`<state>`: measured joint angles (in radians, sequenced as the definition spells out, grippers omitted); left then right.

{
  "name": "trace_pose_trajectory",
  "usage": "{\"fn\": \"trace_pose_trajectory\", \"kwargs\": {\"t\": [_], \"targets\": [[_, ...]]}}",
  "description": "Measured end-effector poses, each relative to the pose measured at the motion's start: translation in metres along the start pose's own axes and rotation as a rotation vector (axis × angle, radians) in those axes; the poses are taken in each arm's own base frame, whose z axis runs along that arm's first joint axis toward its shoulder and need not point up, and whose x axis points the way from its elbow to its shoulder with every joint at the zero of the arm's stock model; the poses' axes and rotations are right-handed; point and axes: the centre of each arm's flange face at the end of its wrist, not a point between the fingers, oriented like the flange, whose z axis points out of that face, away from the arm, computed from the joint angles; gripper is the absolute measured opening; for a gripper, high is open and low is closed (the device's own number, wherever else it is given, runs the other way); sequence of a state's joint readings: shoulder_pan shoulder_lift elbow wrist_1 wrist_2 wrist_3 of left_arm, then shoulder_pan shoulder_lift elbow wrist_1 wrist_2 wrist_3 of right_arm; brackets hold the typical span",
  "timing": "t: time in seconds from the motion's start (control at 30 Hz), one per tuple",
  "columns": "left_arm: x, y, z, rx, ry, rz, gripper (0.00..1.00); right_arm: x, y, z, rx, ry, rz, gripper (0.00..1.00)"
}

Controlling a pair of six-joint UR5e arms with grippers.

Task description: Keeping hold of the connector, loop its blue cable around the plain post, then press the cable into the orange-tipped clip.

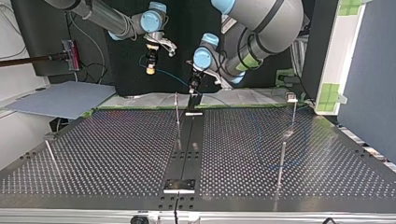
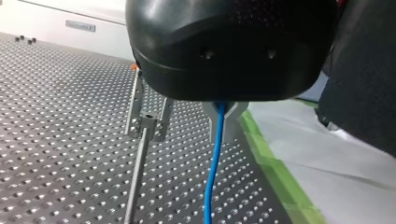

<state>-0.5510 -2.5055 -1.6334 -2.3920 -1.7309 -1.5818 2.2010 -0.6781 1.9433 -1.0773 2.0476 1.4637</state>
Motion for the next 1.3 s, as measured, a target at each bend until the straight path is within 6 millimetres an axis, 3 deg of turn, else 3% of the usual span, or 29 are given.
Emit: {"fn": "trace_pose_trajectory", "kwargs": {"t": [0.17, 0.33, 0.57, 0.9, 1.3], "targets": [[-0.002, -0.003, 0.002, -0.01, -0.042, -0.021, 0.02, -0.014, -0.004, 0.008, -0.002, -0.031, -0.005, 0.0], [-0.005, -0.005, 0.005, -0.025, -0.086, -0.045, 0.02, -0.015, -0.007, 0.015, -0.002, -0.052, -0.012, 0.0], [0.0, -0.007, 0.01, -0.033, -0.135, -0.076, 0.02, -0.007, -0.012, 0.028, -0.002, -0.06, -0.016, 0.0], [-0.017, -0.012, 0.024, -0.035, -0.223, -0.139, 0.02, 0.008, -0.011, 0.054, -0.021, -0.032, -0.001, 0.0], [-0.014, -0.007, 0.022, -0.094, -0.188, -0.072, 0.02, 0.019, -0.006, 0.078, 0.015, 0.003, 0.035, 0.0]]}}
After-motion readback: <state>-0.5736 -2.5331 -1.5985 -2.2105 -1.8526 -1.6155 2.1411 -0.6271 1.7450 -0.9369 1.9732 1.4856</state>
